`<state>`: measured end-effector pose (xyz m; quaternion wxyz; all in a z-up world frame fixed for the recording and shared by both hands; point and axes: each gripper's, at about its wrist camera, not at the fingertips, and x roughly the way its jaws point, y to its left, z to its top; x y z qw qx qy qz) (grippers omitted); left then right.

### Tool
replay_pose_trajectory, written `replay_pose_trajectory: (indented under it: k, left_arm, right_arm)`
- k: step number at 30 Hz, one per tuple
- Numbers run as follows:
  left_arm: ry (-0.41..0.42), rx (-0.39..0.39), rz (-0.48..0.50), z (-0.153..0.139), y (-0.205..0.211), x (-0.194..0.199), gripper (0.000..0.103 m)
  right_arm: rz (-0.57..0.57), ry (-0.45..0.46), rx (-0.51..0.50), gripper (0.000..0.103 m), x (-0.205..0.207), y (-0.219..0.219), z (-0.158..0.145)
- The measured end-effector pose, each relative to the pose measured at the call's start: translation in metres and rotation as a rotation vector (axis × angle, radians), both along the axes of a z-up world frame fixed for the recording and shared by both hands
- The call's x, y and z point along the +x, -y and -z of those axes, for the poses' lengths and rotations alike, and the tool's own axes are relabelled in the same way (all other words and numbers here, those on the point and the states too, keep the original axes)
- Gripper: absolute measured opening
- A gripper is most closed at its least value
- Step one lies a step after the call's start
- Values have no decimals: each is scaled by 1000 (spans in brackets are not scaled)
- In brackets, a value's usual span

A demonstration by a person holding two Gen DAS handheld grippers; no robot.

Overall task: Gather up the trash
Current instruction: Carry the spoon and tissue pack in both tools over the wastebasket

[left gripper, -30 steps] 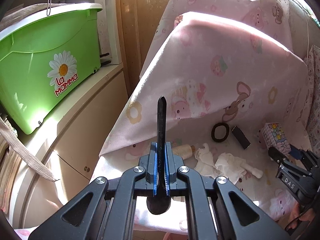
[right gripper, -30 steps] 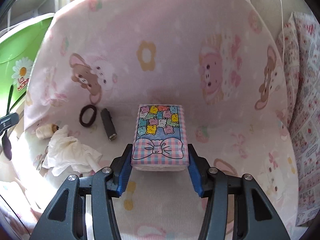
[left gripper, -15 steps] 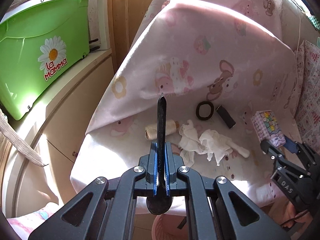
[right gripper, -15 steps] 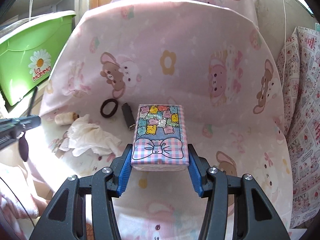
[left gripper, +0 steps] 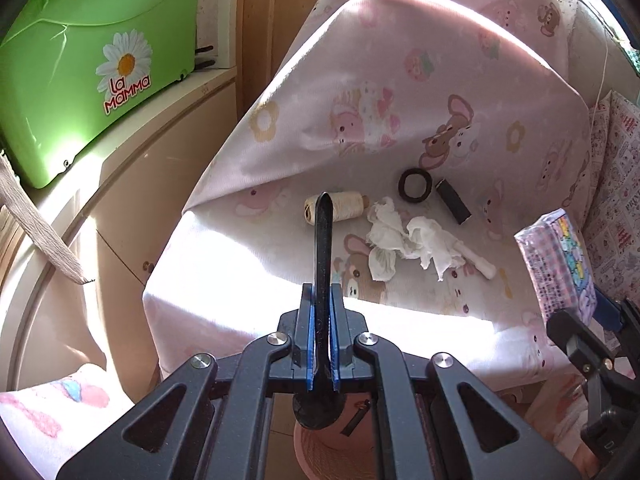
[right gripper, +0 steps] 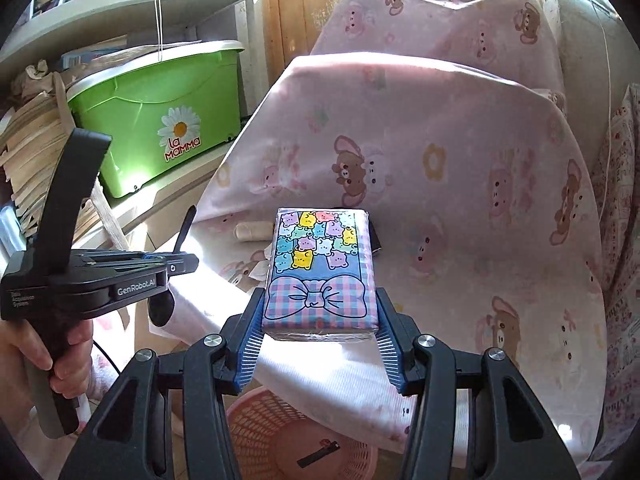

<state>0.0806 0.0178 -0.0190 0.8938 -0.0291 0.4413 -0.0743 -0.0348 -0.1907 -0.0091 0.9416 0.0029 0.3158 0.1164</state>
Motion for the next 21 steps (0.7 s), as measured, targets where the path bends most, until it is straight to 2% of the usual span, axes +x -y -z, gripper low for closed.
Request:
replay_pose_trajectory:
  k: [7,12,17,21]
  left_arm:
    - [-7,-40,6,-3,-4,-15,5]
    - [-59,-53,47,4,3,-24,5]
    - [-135,-114,100,15,9,-30,5]
    - [-170,-100,113,21,15,-29,5]
  right_arm:
    - [26,-44,6,54,-16,-3,4]
    - [14,-69,15,54,-24,-6,8]
    - [1,-81,23,54,-30,-9,11]
    - [-14,-112,30,54,-31,-11,18]
